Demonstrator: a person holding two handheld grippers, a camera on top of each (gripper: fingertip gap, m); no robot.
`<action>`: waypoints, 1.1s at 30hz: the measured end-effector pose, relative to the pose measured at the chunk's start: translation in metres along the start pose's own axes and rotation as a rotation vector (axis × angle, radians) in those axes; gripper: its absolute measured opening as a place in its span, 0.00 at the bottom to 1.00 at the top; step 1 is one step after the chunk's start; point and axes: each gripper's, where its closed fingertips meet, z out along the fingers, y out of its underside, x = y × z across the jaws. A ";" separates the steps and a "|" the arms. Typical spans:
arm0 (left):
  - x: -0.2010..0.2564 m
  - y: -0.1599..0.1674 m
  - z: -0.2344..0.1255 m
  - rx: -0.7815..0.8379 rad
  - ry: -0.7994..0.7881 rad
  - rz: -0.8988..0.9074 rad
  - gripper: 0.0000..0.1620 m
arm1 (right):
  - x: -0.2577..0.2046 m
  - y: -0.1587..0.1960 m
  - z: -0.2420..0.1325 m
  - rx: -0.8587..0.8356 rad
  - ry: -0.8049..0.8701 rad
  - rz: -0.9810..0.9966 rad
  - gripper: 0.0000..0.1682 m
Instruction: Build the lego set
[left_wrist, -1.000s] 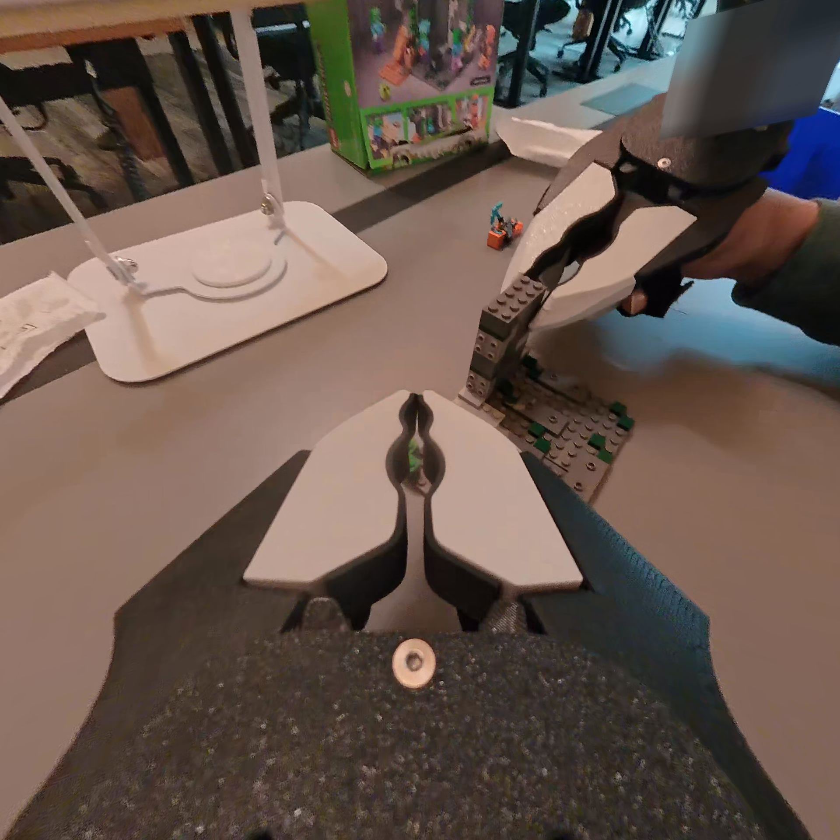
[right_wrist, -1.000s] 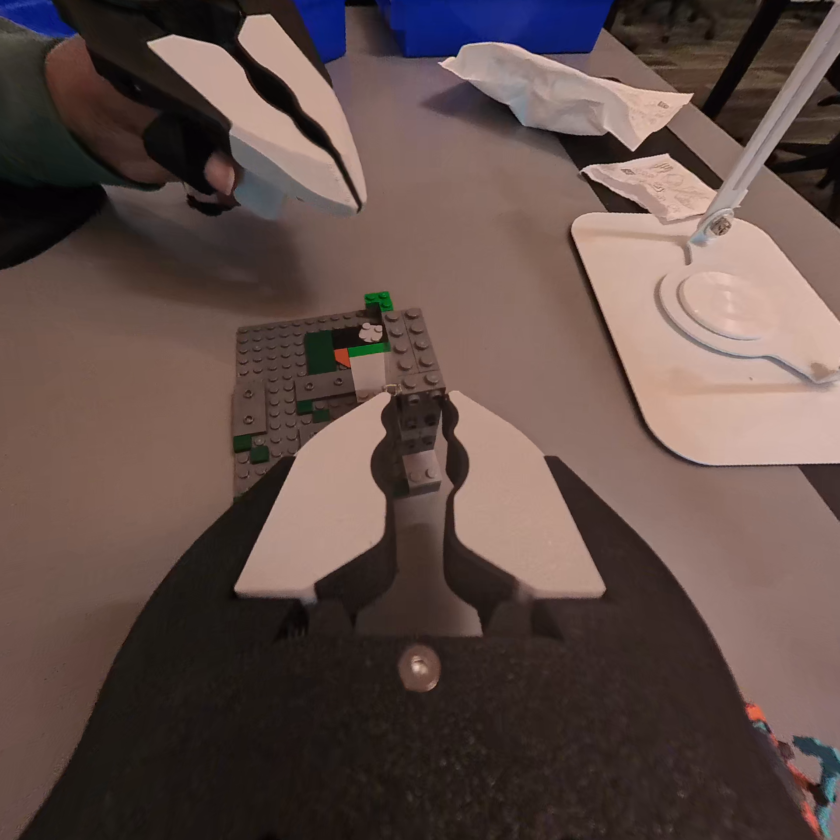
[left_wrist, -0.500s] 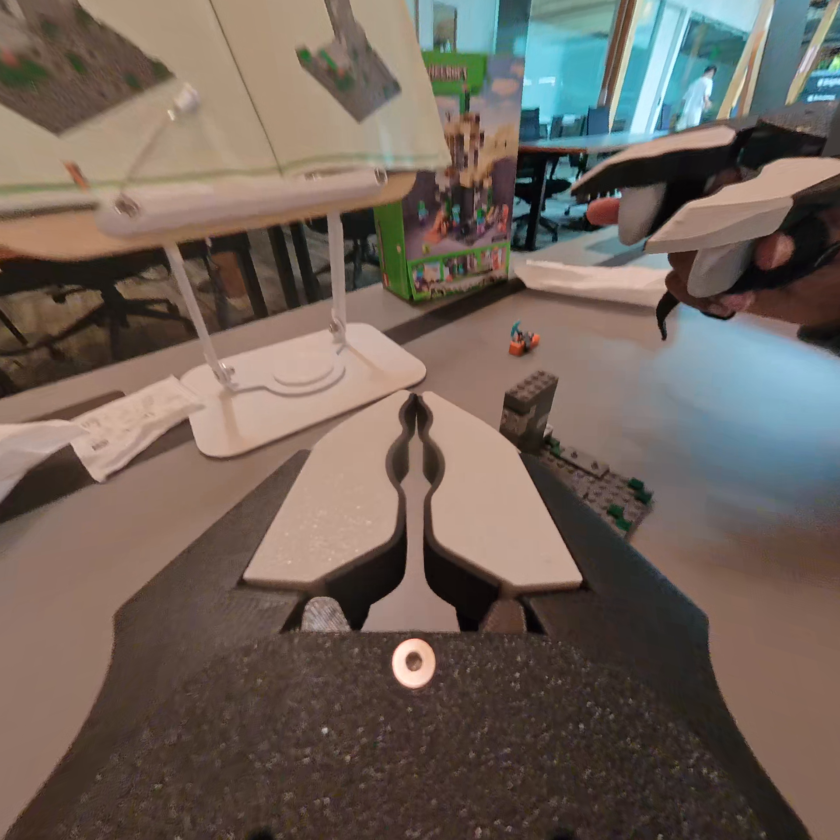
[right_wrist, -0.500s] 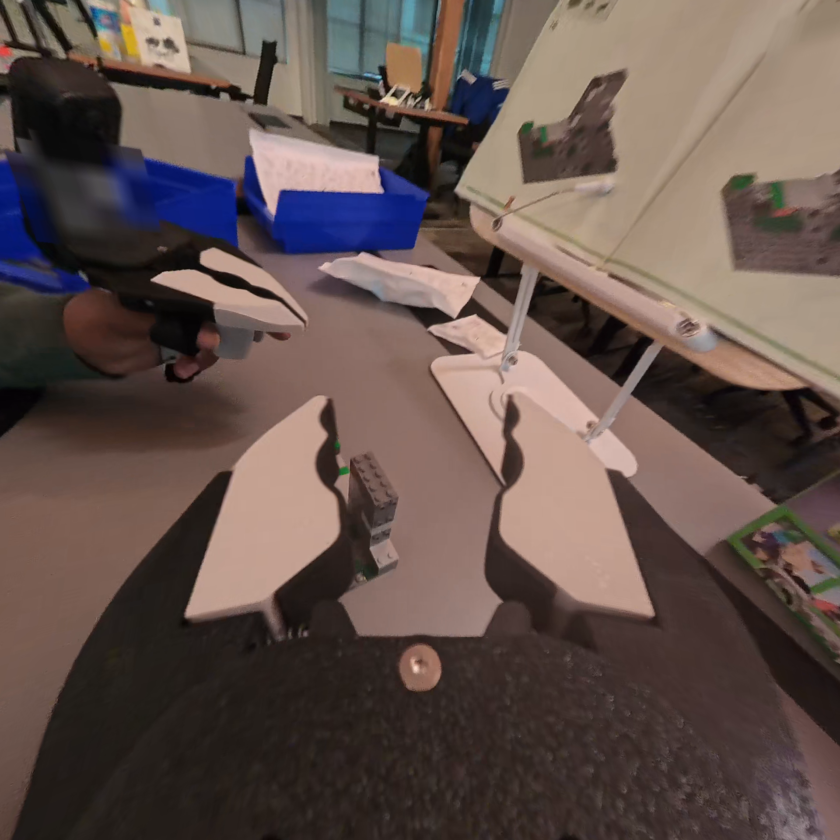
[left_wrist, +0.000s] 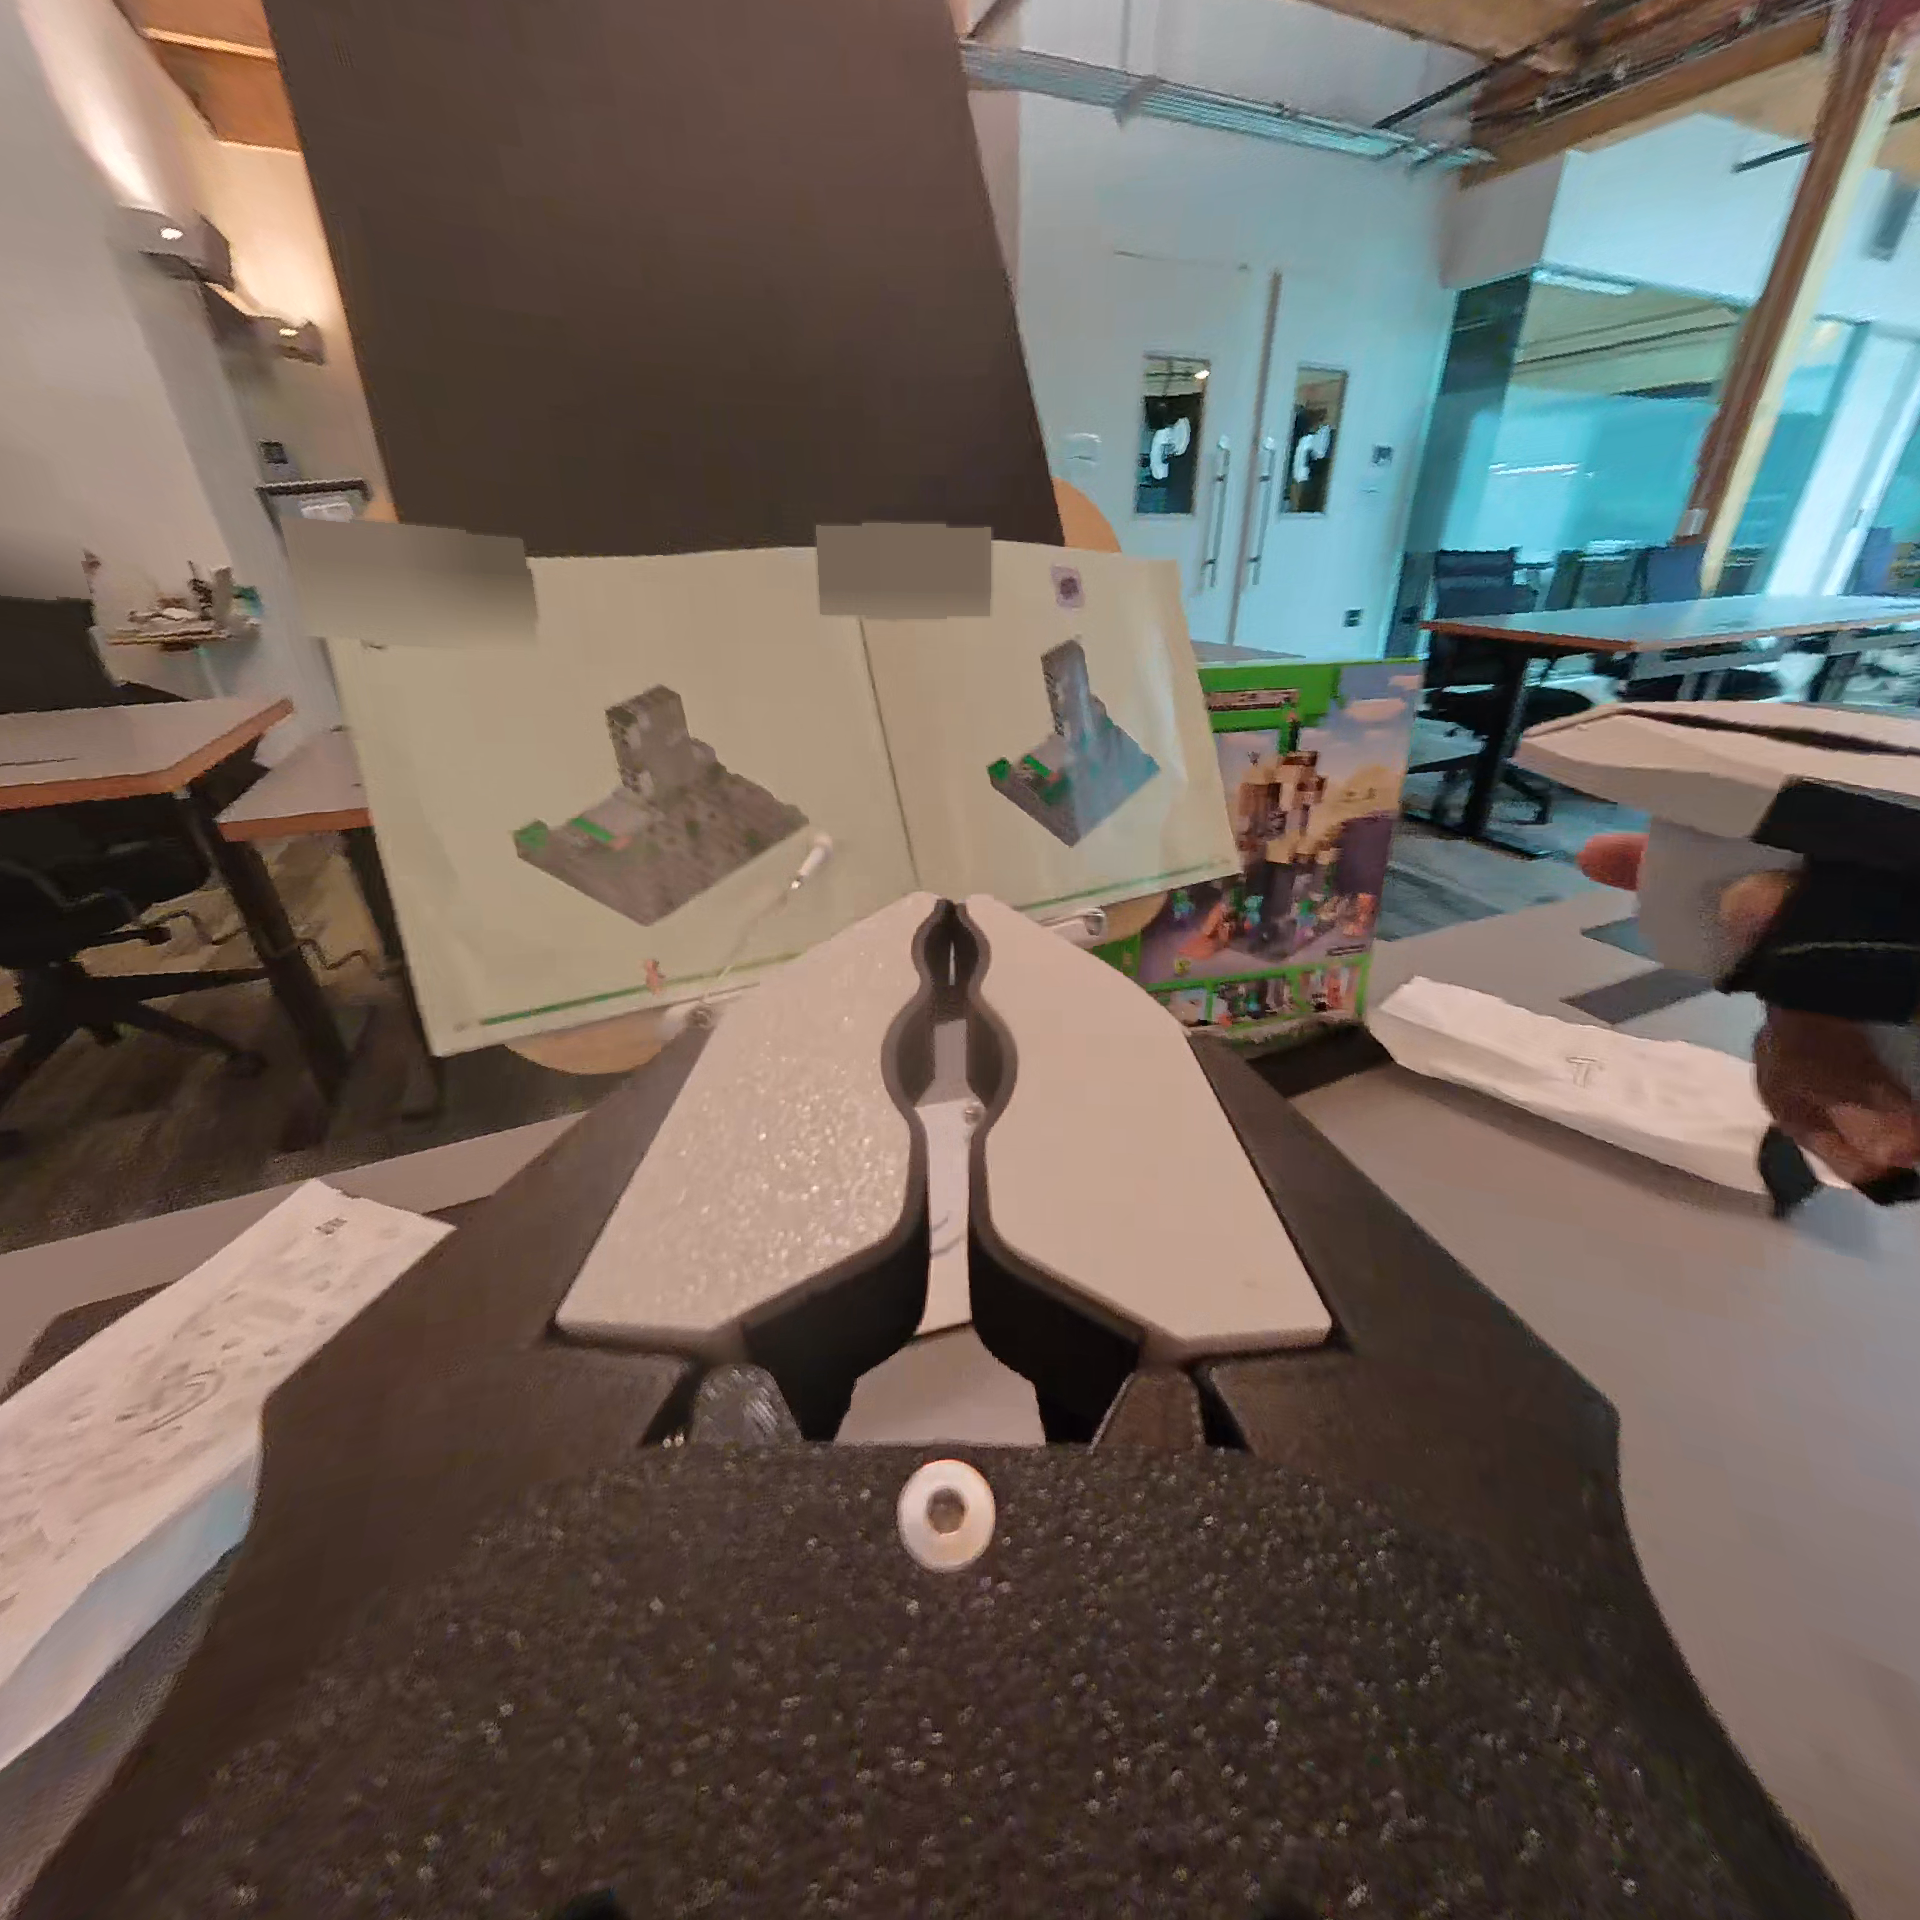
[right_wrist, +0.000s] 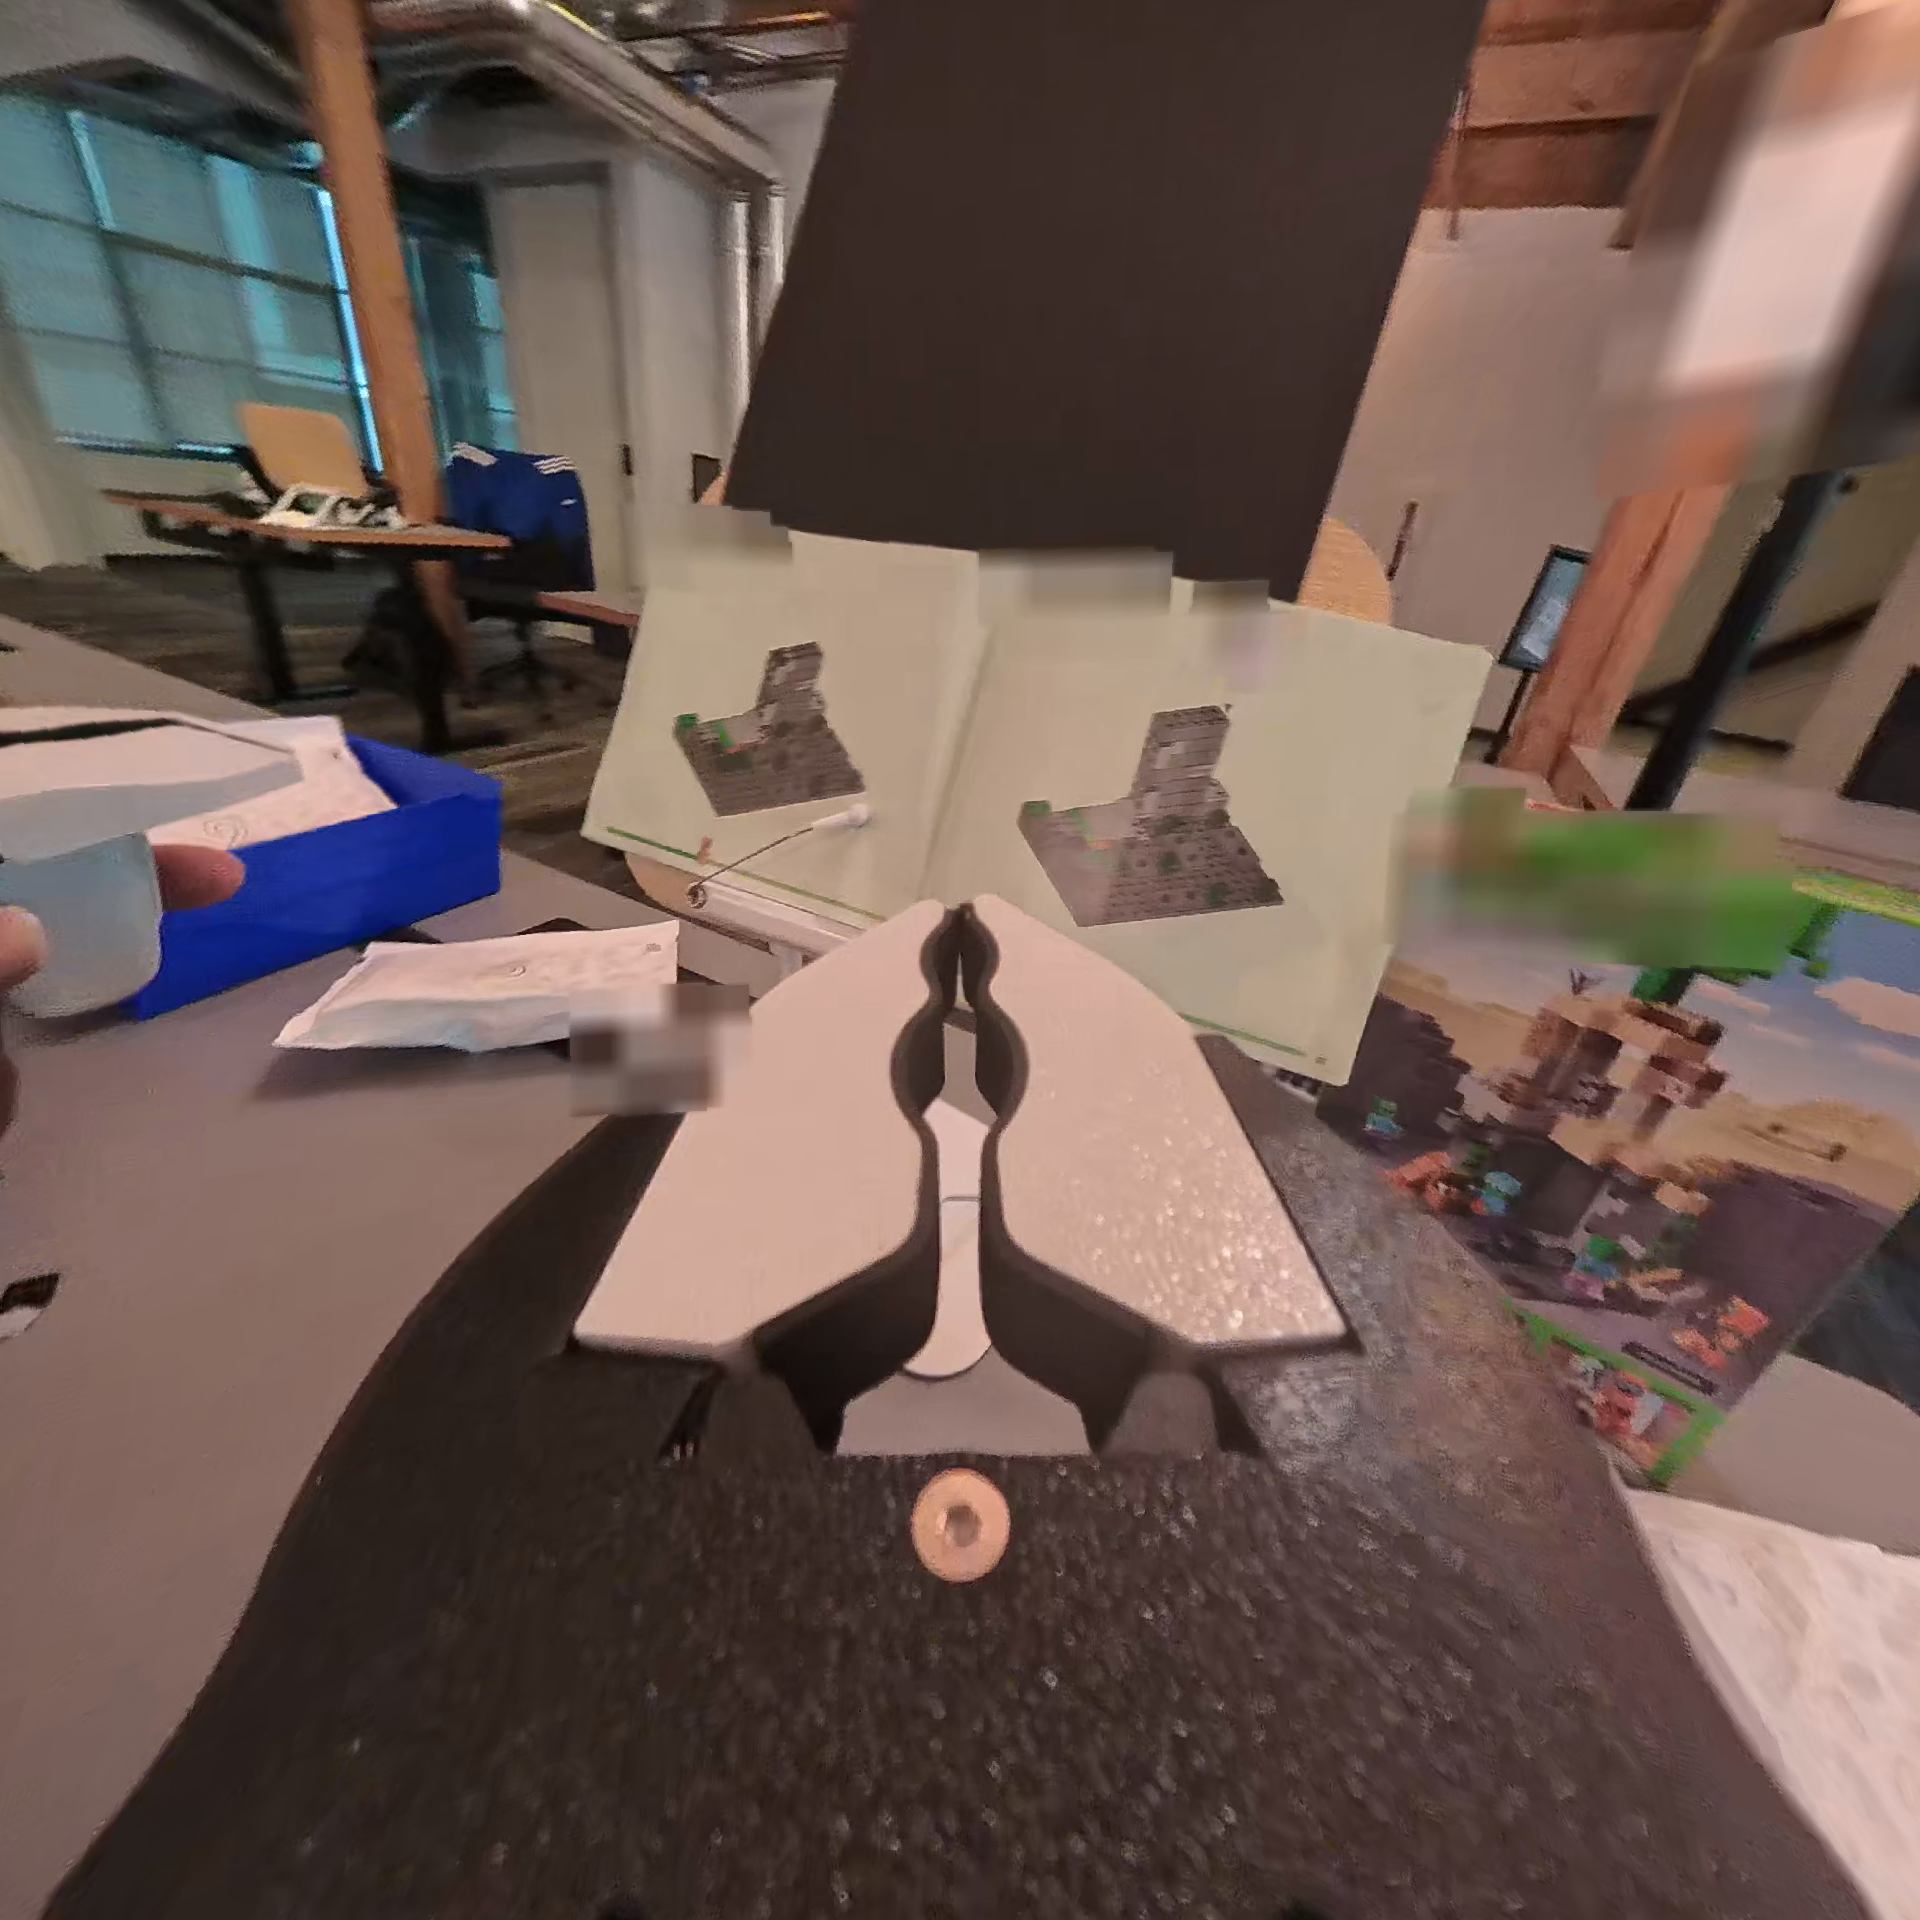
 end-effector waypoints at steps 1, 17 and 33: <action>-0.004 0.002 0.004 -0.009 -0.026 0.018 0.00 | 0.003 0.002 0.003 -0.003 0.016 0.019 0.00; -0.040 0.068 0.006 -0.091 -0.073 -0.053 0.00 | 0.034 0.087 0.020 -0.115 0.168 0.022 0.00; -0.044 0.071 0.005 -0.090 -0.097 -0.021 0.00 | 0.024 0.082 0.020 -0.096 0.142 0.012 0.00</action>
